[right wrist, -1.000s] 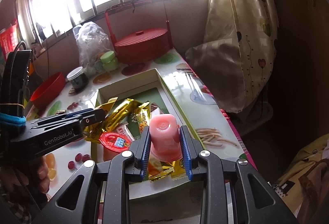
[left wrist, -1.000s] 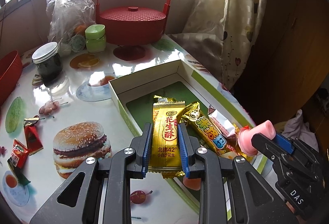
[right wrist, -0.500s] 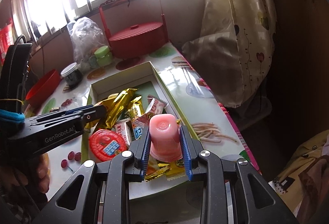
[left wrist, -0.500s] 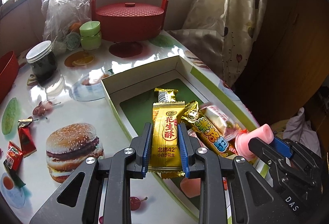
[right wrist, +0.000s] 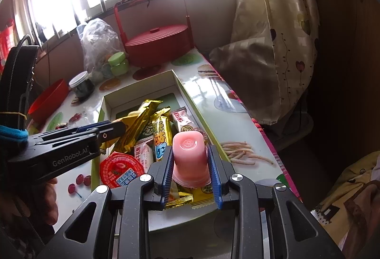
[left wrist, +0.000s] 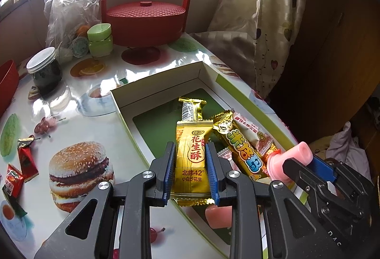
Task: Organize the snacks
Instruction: 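Lower both held snacks into the green box and open both tools, then withdraw both open tools from the box toward the remaining candies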
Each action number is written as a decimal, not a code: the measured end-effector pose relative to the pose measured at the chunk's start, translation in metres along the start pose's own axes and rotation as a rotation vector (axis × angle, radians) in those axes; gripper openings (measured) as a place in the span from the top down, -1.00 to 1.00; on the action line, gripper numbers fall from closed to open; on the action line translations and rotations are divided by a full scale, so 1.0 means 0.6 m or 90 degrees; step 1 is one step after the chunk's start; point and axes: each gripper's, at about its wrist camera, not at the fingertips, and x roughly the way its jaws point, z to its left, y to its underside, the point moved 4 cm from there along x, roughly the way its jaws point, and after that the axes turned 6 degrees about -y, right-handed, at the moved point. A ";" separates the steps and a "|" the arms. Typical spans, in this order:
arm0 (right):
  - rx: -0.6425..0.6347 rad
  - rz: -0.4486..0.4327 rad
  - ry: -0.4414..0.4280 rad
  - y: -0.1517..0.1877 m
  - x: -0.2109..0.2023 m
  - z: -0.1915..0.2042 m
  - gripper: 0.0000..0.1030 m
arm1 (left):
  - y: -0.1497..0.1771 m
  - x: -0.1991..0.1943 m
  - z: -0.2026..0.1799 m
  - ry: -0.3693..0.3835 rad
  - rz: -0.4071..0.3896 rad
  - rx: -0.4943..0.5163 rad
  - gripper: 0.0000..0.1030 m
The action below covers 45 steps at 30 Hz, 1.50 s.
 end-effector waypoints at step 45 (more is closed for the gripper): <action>-0.007 -0.044 0.010 -0.008 -0.035 0.023 -0.04 | 0.011 -0.068 0.015 -0.005 -0.048 -0.005 -0.12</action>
